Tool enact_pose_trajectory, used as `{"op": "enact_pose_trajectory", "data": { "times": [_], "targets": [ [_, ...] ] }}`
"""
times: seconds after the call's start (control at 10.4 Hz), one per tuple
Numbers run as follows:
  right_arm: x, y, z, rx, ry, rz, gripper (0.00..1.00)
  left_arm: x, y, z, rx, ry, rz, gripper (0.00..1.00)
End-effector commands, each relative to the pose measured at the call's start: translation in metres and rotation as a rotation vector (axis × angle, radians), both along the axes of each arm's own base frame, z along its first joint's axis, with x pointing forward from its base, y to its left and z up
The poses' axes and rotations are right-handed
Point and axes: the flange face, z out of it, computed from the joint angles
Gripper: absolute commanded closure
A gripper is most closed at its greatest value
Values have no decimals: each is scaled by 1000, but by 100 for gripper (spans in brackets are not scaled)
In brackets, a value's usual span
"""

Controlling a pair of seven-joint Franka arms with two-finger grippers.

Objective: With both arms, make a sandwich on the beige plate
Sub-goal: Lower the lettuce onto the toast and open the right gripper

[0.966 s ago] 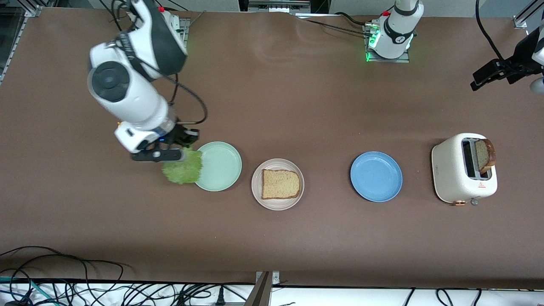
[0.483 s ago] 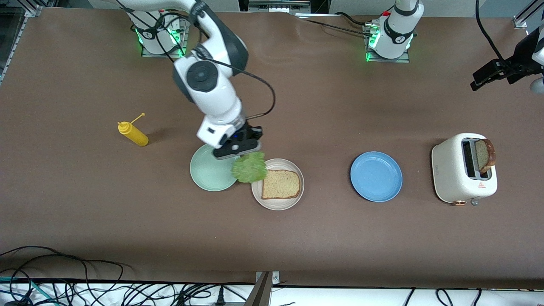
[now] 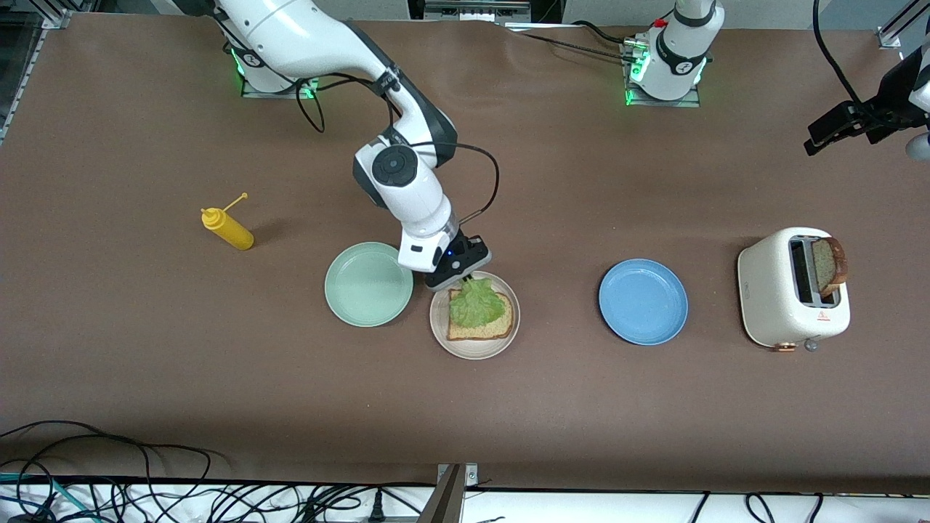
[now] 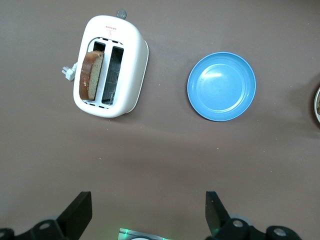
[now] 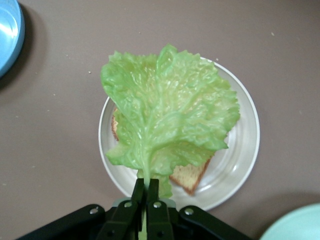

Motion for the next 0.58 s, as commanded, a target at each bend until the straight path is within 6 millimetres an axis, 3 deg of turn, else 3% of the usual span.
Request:
{"op": "enact_pose_trajectory", "data": {
  "times": [0.0,0.29,0.39,0.48],
  "targets": [
    [9,12,-6,5,-31,64,100,-2,2,2,-16,3,14,0],
    [0,18,-28,-7,0,65,100,-2,3,2,-16,3,16,0],
    [-1,19,-31,-7,4,61,94,-2,3,2,-16,3,16,0],
    [-1,19,-31,-5,5,56,46,-2,3,2,-16,3,16,0]
  ]
}}
